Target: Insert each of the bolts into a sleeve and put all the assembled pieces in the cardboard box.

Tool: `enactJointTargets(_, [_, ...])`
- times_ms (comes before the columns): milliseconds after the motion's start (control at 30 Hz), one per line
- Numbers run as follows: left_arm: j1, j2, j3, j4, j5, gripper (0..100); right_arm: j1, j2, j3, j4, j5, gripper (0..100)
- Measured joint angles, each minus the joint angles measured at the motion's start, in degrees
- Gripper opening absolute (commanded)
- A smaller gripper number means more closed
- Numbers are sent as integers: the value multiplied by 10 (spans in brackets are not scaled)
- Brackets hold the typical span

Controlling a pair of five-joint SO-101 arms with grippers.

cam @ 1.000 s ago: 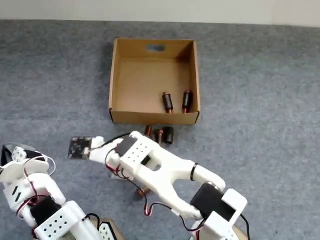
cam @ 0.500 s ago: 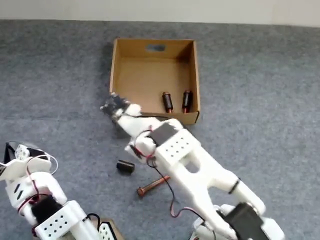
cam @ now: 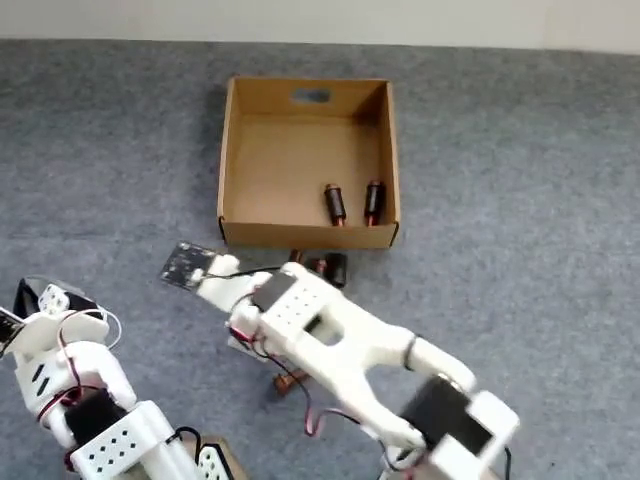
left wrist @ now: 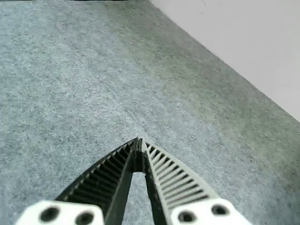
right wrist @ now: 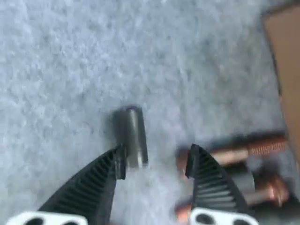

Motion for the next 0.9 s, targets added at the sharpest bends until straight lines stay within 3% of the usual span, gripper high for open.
enactJointTargets(567, [0, 0, 0, 0, -1, 10, 3, 92, -60, -1, 2, 137])
enactJointTargets(733, [0, 0, 0, 0, -1, 10, -14, 92, -61, -4, 2, 3])
enactJointTargets(900, [0, 0, 0, 0, -1, 10, -15, 94, -66, -4, 2, 5])
